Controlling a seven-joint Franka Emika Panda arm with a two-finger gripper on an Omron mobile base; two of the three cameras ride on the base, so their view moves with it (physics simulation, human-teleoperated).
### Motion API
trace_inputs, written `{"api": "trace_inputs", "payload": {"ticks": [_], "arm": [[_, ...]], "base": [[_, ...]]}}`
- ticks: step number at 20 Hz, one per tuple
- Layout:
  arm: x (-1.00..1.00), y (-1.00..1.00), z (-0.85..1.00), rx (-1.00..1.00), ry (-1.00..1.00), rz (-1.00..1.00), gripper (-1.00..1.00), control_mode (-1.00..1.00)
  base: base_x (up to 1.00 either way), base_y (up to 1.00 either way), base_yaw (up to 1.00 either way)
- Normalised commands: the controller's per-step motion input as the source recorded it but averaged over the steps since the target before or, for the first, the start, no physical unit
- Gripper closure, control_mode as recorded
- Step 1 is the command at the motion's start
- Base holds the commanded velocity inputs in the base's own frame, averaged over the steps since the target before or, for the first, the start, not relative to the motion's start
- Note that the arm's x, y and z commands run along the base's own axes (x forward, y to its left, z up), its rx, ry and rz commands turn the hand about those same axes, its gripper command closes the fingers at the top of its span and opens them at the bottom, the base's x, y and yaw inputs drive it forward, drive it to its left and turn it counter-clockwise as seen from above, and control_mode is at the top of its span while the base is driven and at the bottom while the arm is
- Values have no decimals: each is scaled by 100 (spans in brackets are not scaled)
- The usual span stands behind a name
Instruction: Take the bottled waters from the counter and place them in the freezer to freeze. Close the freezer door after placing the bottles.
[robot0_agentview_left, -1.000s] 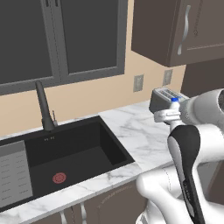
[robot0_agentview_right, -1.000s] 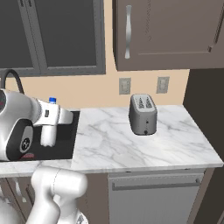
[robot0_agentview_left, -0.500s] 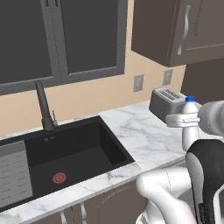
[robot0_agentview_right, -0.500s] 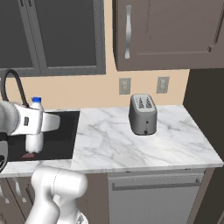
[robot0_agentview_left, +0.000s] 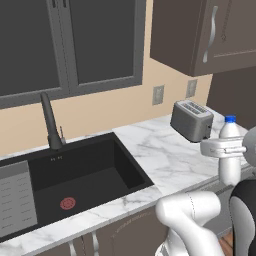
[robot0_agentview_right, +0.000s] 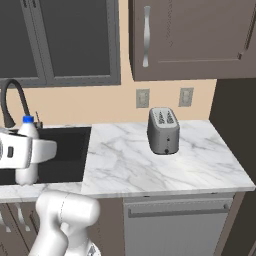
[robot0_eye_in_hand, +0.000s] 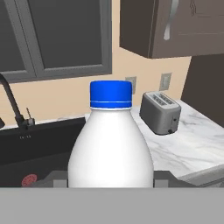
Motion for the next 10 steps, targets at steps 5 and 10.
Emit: {"api": "trace_inputs", "payload": {"ticks": [5, 10], "arm": [[0, 0, -3, 0, 0, 0, 100, -100], [0, 0, 0, 0, 0, 0, 100, -100]], "base": [[0, 0, 0], [0, 0, 0]]}}
